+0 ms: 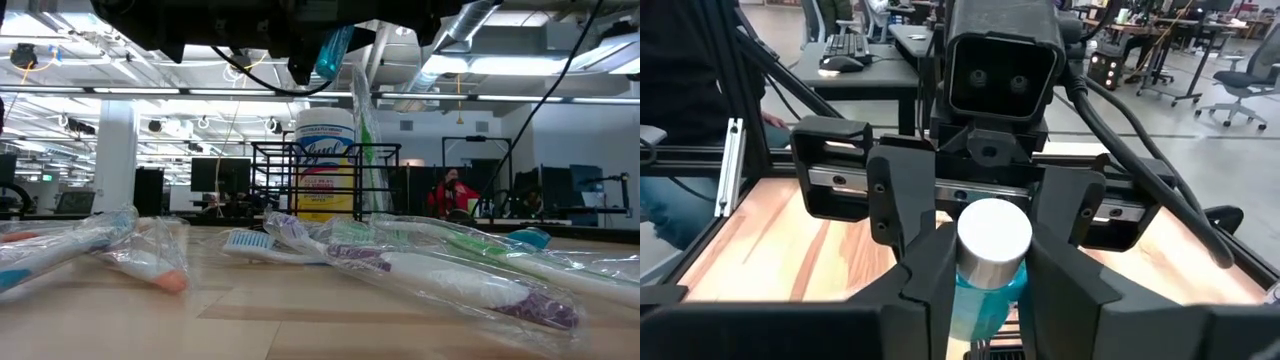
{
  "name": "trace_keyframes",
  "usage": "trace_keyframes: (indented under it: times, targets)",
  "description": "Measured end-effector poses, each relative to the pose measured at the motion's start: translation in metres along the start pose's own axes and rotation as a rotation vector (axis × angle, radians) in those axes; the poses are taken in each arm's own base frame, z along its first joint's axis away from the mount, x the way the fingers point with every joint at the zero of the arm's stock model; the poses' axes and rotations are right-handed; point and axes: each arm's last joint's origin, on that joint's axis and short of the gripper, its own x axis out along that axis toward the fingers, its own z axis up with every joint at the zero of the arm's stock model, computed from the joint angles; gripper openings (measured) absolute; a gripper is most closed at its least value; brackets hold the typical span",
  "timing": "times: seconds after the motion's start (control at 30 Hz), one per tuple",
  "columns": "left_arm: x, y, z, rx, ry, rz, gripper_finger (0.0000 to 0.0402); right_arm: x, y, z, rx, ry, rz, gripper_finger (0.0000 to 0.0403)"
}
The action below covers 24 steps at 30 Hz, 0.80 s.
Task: Pick & Place toothbrushing station
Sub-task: Put the top blue mouthwash into the black mesh organizer
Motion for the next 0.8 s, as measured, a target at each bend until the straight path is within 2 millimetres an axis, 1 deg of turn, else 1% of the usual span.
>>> trace_keyframes:
  times: [0.17, 0.27, 0.37, 0.47, 0.57, 0.7, 0.8]
  targets:
    - [0.0, 0.0, 0.0, 0.002, 0.005, -0.001, 0.0146, 0.0, 0.0, 0.0, -0.001, 0.003, 0.0, 0.0095]
    - [-0.001, 0.0, 0.0, 0.003, 0.01, -0.001, 0.0155, 0.0, 0.0, -0.001, -0.004, 0.007, -0.001, 0.009]
    - [-0.004, 0.0, 0.002, 0.003, 0.037, 0.003, 0.016, 0.0, 0.0, -0.002, -0.013, 0.016, -0.002, 0.0098]
    - [-0.011, 0.0, 0.005, -0.005, 0.033, -0.003, 0.0151, 0.0, 0.0, -0.002, -0.02, 0.021, -0.006, 0.0117]
    - [-0.022, 0.0, 0.009, -0.006, 0.018, -0.009, 0.0144, 0.0, 0.0, -0.003, -0.025, 0.027, -0.011, 0.0133]
    - [-0.038, 0.0, 0.01, -0.021, 0.008, -0.001, 0.0158, 0.0, -0.001, -0.003, -0.022, 0.02, -0.032, 0.0139]
    - [-0.049, 0.001, 0.007, -0.022, 0.009, 0.004, 0.0163, 0.0, -0.001, -0.001, -0.017, 0.011, -0.035, 0.0136]
